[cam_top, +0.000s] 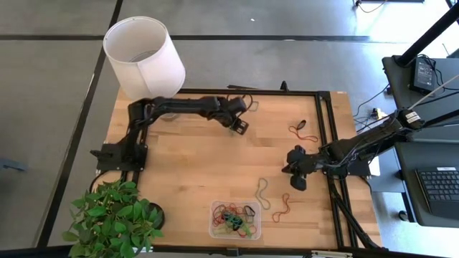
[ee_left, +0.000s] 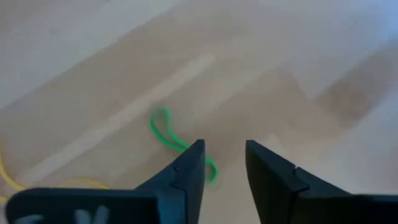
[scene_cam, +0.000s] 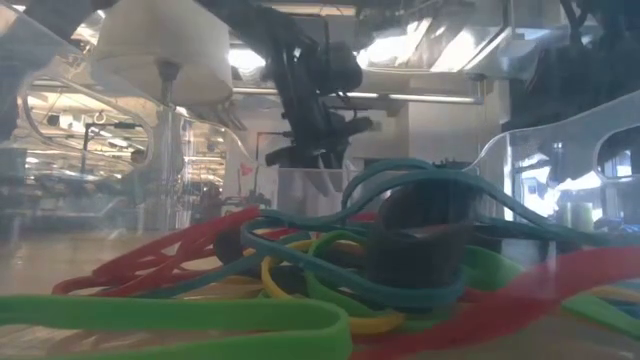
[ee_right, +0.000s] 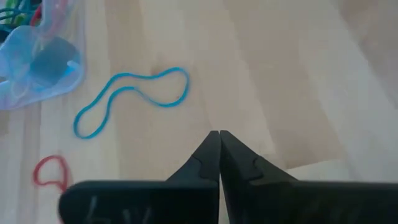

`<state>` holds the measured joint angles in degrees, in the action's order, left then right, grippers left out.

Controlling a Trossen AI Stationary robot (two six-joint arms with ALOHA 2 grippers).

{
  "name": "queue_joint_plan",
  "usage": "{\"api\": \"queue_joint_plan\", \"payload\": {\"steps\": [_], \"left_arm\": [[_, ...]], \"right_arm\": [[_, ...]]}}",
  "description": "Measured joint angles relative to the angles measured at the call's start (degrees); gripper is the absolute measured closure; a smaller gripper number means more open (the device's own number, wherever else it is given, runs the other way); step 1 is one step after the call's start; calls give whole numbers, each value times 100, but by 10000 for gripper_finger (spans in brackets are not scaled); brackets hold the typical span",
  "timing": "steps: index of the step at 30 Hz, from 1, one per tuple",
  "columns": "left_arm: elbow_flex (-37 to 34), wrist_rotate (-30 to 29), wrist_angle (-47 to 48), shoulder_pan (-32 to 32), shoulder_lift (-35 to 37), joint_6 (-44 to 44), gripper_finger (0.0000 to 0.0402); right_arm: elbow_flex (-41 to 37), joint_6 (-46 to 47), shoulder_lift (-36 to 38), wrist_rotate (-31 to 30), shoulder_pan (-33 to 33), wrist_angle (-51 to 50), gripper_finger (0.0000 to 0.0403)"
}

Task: Pick and place rubber bands into bin
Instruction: Put the green rubber band into the transparent bin

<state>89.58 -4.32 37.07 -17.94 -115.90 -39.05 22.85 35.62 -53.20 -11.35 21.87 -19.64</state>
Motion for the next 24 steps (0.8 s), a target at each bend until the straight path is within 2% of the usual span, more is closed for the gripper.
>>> {"api": "queue_joint_plan", "payload": {"steps": [4, 9, 17, 24], "left_arm": [[0, -263, -277, -102, -153, -53, 275], [6, -411, -415, -126, -270, -72, 276], [4, -618, -84, -72, -457, -297, 299], [-1, -365, 164, -15, -800, -883, 302]], "right_arm": [[0, -11, -1, -545, 2, 0, 398], [0, 4, -1, -1169, 0, 6, 398], [0, 12, -1, -1302, -208, -24, 398], [0, -65, -2, -1303, -357, -40, 398]]}}
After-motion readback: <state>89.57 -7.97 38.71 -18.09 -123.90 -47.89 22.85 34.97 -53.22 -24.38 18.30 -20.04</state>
